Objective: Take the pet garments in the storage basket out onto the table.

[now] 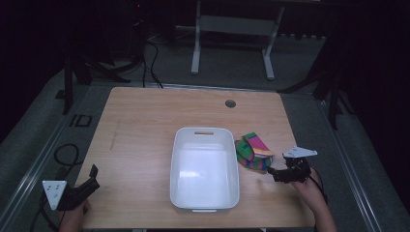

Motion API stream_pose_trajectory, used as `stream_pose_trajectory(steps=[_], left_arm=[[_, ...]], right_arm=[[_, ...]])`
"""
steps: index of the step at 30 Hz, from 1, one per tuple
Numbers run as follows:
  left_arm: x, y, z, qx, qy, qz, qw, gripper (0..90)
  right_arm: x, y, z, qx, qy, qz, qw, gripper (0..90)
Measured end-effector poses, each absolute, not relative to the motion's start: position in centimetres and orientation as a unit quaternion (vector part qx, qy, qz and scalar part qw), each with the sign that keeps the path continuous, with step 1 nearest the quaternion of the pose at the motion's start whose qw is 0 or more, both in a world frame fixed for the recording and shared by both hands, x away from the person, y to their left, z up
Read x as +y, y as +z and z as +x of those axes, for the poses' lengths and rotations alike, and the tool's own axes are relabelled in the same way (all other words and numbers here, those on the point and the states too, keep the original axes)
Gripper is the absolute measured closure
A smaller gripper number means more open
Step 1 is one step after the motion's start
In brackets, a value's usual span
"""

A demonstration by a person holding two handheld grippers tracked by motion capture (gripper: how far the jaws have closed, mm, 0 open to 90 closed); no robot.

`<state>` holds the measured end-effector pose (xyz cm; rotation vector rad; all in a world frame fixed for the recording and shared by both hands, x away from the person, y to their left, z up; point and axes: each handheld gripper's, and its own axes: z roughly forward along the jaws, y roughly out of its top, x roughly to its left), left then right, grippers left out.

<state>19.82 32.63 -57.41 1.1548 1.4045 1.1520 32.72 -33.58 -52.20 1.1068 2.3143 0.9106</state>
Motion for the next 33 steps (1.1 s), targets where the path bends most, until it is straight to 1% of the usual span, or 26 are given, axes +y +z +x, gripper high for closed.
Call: stream_pose_trajectory(steps=[3,5,8,13,17,22,27,33], left_arm=[[32.6,-57.4,19.8,0.574,0.471,0.472,0.474,1.8],[32.6,-57.4,19.8,0.574,0.471,0.473,0.475,1.8],[32.6,-57.4,19.8,0.574,0.471,0.472,0.475,1.9],[32.6,-57.4,19.8,0.573,0.472,0.473,0.474,1.8],[32.6,-57.4,19.8,0.574,0.473,0.473,0.473,1.9],[32.5,-57.4,19.8,0.573,0.474,0.473,0.472,1.8],[32.5,-57.4,19.8,0.574,0.474,0.473,0.472,1.8],[32.5,-57.4,19.8,0.574,0.474,0.473,0.472,1.9]], right_arm=[[-34.3,-52.8,31.9,0.815,0.338,0.410,0.229,11.2],[-34.9,-53.0,31.1,0.799,0.351,0.421,0.247,12.9],[-35.9,-52.9,30.2,0.775,0.373,0.439,0.262,13.0],[-37.5,-53.3,29.1,0.746,0.396,0.460,0.274,13.2],[-38.2,-54.0,28.5,0.737,0.410,0.467,0.265,13.2],[-38.6,-54.6,27.4,0.722,0.422,0.468,0.285,13.2],[-39.2,-55.1,26.5,0.694,0.432,0.480,0.319,13.1],[-40.3,-55.3,26.3,0.658,0.450,0.506,0.331,13.2]])
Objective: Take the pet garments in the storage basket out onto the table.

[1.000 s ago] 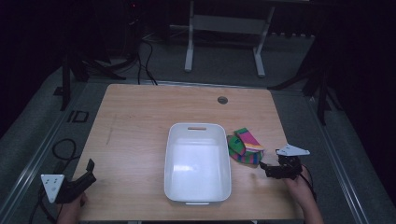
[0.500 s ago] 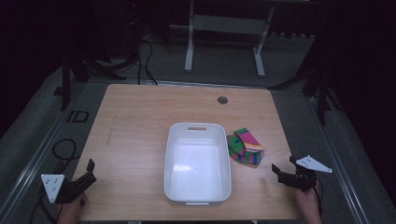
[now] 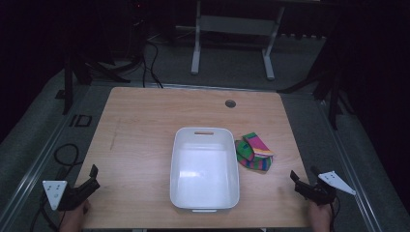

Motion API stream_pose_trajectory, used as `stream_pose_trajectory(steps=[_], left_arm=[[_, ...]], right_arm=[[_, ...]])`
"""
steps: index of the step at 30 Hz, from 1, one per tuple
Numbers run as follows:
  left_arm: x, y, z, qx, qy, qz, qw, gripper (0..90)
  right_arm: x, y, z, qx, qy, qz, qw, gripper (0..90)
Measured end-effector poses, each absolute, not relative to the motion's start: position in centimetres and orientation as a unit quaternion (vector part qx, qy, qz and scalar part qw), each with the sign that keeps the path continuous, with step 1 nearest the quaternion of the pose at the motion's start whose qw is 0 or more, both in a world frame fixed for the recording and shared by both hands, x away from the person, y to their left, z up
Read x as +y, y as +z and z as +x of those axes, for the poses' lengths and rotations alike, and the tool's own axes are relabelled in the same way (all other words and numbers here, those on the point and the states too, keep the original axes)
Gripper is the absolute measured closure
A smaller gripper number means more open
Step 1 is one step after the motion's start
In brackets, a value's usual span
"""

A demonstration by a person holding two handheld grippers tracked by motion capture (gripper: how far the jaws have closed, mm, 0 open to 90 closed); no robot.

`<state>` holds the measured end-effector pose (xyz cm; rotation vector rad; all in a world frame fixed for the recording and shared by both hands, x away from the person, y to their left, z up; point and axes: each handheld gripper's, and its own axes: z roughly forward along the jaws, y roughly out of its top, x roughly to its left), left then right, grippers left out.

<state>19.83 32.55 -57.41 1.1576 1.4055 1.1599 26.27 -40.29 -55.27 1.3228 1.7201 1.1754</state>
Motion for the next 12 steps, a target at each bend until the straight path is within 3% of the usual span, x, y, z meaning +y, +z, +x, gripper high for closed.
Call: stream_pose_trajectory(steps=[12], left_arm=[[32.53,-57.41,19.83,0.574,0.475,0.473,0.471,1.8]], right_arm=[[-40.42,-55.66,26.28,0.657,0.446,0.508,0.335,13.2]])
